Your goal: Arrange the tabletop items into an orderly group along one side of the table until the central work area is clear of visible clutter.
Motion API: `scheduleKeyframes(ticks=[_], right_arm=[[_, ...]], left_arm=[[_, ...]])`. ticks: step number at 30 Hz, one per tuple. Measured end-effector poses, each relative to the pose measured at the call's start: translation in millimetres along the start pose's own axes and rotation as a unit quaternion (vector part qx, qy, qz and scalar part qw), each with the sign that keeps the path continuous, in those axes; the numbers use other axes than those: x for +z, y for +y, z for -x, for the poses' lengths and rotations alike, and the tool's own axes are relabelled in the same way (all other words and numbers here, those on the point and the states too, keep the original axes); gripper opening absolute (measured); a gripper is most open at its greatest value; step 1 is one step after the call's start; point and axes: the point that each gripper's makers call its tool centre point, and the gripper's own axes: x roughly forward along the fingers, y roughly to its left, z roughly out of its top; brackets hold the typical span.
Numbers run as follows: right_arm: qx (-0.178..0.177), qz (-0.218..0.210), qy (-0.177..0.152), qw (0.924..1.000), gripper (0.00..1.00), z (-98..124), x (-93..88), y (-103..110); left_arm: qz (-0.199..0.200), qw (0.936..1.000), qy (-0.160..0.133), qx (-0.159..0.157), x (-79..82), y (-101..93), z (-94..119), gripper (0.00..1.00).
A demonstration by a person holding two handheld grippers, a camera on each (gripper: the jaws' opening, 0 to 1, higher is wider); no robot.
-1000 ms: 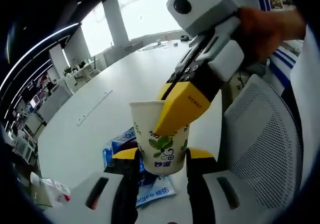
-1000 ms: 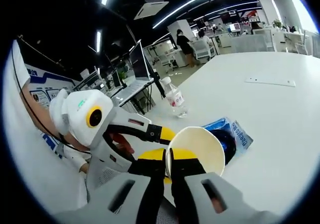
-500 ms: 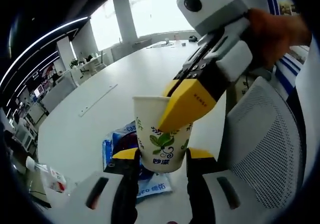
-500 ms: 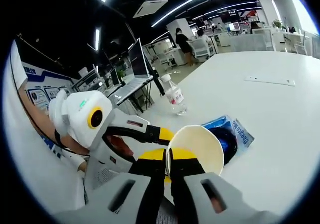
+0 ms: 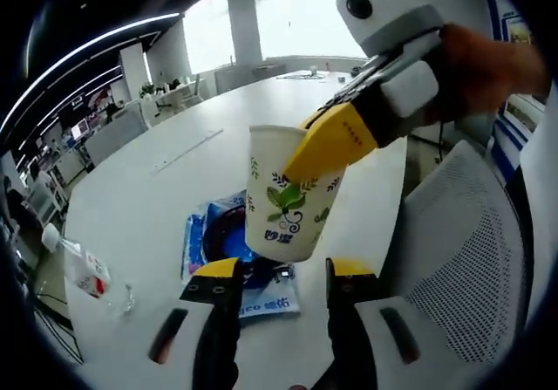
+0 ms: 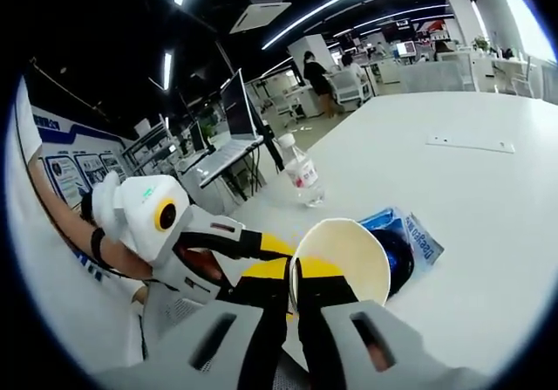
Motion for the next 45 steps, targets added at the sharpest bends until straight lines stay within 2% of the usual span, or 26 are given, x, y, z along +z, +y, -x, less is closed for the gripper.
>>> scheduleKeyframes(ticks=[4, 11, 21, 33, 40, 45], right_arm=[[0.0, 0.002, 0.001, 1.0, 0.0, -4.4, 2.1, -0.6], [0.003, 0.005, 0.008, 0.9999, 0.0, -17.7, 6.5, -0.5], [0.011, 0.01, 0.023, 0.9996, 0.0, -39.3, 6.3, 2.5], [0.019, 0.032, 0.034, 0.9987, 0.0, -77.2, 26.0, -3.0], [0.022, 0.06, 0.061, 0.9961, 0.0, -101.7, 23.3, -6.3], [0.018, 0.097, 0.094, 0.9908, 0.0, -125.6, 13.3, -14.8]], left_arm=[[0.013, 0.9999, 0.0, 0.007, -5.4, 6.2, 4.0, 0.38], [0.058, 0.998, -0.01, 0.021, -10.6, 21.6, 11.9, 0.39], [0.087, 0.995, -0.016, 0.046, -21.3, 41.8, 22.3, 0.39], [0.13, 0.9885, -0.025, 0.074, -34.5, 66.0, 34.7, 0.39], [0.151, 0.984, -0.032, 0.089, -40.3, 74.7, 41.3, 0.4], [0.17, 0.9797, -0.038, 0.1, -44.7, 79.6, 45.9, 0.4]])
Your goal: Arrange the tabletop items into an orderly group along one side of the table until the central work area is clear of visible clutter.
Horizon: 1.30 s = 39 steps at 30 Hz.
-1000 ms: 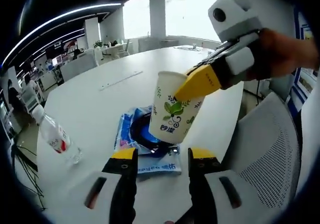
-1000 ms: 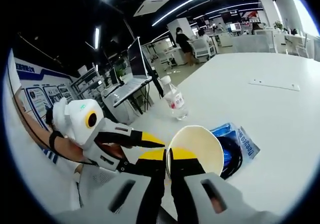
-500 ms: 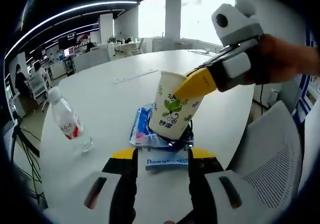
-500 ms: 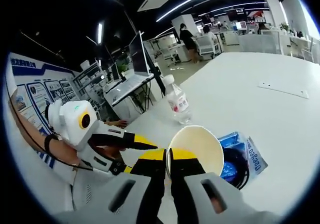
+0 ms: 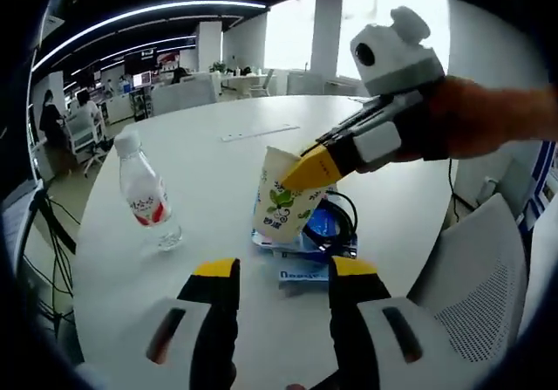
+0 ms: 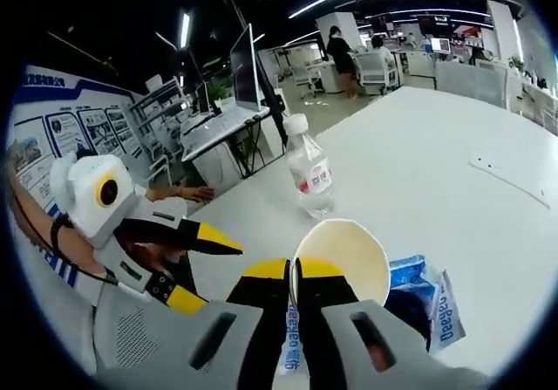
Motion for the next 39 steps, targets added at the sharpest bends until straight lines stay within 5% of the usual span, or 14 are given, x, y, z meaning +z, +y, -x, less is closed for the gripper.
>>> scheduleKeyframes(ticks=[14, 25, 39], right_arm=[[-0.006, 0.027, 0.027, 0.9993, 0.02, -42.4, 15.4, -29.1], [0.007, 0.076, 0.053, 0.9957, 0.02, -70.6, 30.2, -29.4], [0.005, 0.153, 0.096, 0.9835, 0.03, -95.3, 35.3, -33.4]], left_arm=[[0.034, 0.9988, -0.015, 0.033, -2.6, 26.3, 11.1, 0.4], [0.055, 0.9973, -0.022, 0.044, -4.4, 31.0, 11.5, 0.4], [0.064, 0.9961, -0.027, 0.054, -4.0, 41.9, 14.7, 0.39]])
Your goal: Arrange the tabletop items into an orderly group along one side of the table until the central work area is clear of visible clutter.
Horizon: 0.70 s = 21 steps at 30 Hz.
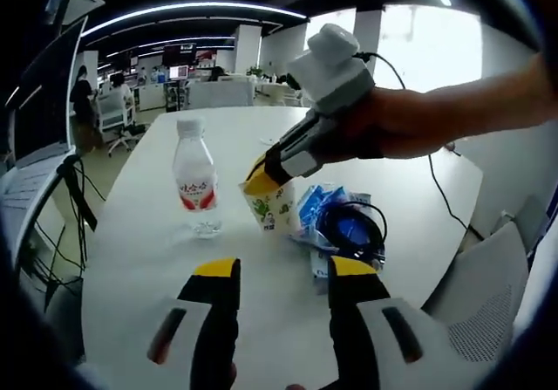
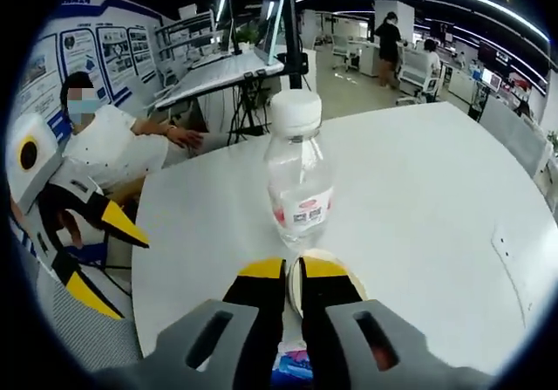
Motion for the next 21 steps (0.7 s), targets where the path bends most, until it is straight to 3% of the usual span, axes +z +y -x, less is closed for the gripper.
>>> scheduleKeyframes(ticks=[4, 21], right_arm=[[-0.007, 0.015, -0.006, 0.9998, 0.0, 2.0, 8.9, -2.9], [-0.01, 0.063, 0.004, 0.9979, 0.0, -32.4, 4.6, -18.1]], left_arm=[[0.002, 1.0, 0.0, 0.001, 0.3, 2.5, -0.5, 0.39], [0.002, 1.0, -0.002, 0.003, 3.1, 6.1, -3.4, 0.39]])
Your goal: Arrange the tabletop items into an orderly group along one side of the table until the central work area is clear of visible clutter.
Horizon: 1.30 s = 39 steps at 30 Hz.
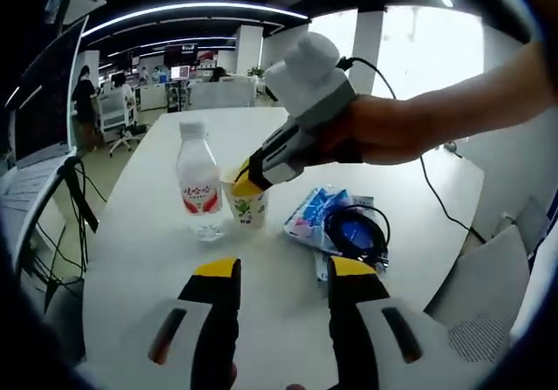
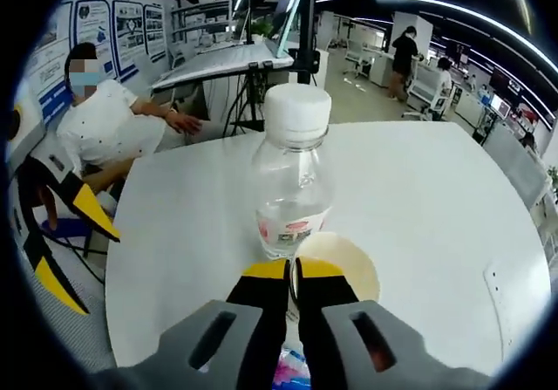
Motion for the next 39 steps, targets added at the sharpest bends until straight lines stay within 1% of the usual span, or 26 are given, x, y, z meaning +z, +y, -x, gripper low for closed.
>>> scheduleKeyframes(ticks=[3, 5, 13, 18, 21, 25, 29, 31, 35, 37, 39], right_arm=[[-0.001, 0.004, 0.0, 1.0, 0.0, -1.5, -1.3, 0.4], [-0.003, -0.004, -0.004, 1.0, 0.0, -2.9, -2.9, -2.6], [0.005, -0.012, 0.004, 0.9999, 0.02, -3.7, -13.0, 3.3], [0.007, -0.013, 0.009, 0.9999, 0.05, -4.4, -18.3, 9.6], [0.006, -0.014, 0.009, 0.9998, 0.08, -3.8, -18.0, 10.7], [0.001, -0.013, 0.015, 0.9998, 0.14, -3.1, -20.0, 8.3], [-0.001, -0.015, 0.009, 0.9998, 0.15, 5.2, -16.2, 10.3], [-0.003, -0.019, 0.008, 0.9998, 0.18, 7.0, -17.5, 7.5], [-0.008, -0.025, 0.002, 0.9996, 0.18, 14.3, -18.8, 5.7], [-0.014, -0.037, -0.004, 0.9992, 0.17, 19.6, -19.6, 2.9], [-0.02, -0.063, -0.018, 0.9976, 0.18, 26.0, -18.5, -0.6]], left_arm=[[0.0, 1.0, 0.002, 0.0, -0.8, 0.1, -0.1, 0.39], [0.0, 1.0, 0.002, 0.0, -1.2, 0.0, -0.3, 0.39], [-0.004, 1.0, 0.006, -0.002, -2.1, -1.5, -2.3, 0.39], [-0.006, 0.9999, 0.008, -0.004, -2.2, -2.8, -2.6, 0.39], [-0.006, 0.9999, 0.007, -0.003, -2.3, -3.1, -1.7, 0.39], [-0.006, 0.9999, 0.008, -0.004, -2.9, -3.8, -0.5, 0.39], [-0.008, 0.9999, 0.004, -0.006, 1.4, -7.0, 1.4, 0.39], [-0.012, 0.9999, 0.005, -0.007, 2.6, -8.9, 1.5, 0.39], [-0.014, 0.9999, 0.001, -0.009, 4.9, -11.8, 2.0, 0.38], [-0.016, 0.9998, 0.0, -0.008, 5.9, -13.7, 3.2, 0.38], [-0.018, 0.9998, -0.002, -0.009, 6.0, -16.5, 4.3, 0.38]])
